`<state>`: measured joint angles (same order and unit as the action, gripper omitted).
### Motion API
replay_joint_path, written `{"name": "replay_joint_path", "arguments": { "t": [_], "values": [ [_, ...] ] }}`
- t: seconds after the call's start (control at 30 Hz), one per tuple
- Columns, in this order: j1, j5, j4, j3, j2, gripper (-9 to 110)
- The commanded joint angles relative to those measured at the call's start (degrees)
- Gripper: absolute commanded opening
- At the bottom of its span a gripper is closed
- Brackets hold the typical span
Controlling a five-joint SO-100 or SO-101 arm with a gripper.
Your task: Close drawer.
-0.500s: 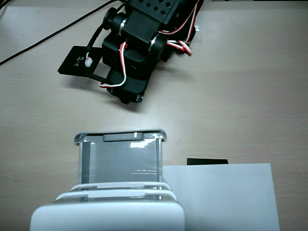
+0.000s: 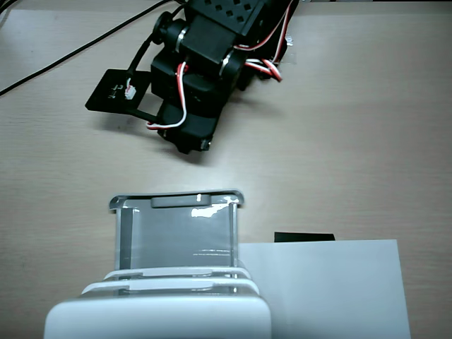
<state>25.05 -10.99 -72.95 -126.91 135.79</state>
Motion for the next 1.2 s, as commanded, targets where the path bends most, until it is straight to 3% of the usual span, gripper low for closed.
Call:
{"name": "replay_joint_path", "arguments": {
  "t": [0.0, 1.17],
  "values": [
    [-0.62, -0.26, 0.62, 0.09, 0.7, 0],
    [-2.2, -6.5, 9.84, -2.55, -4.04, 0]
  ]
}}
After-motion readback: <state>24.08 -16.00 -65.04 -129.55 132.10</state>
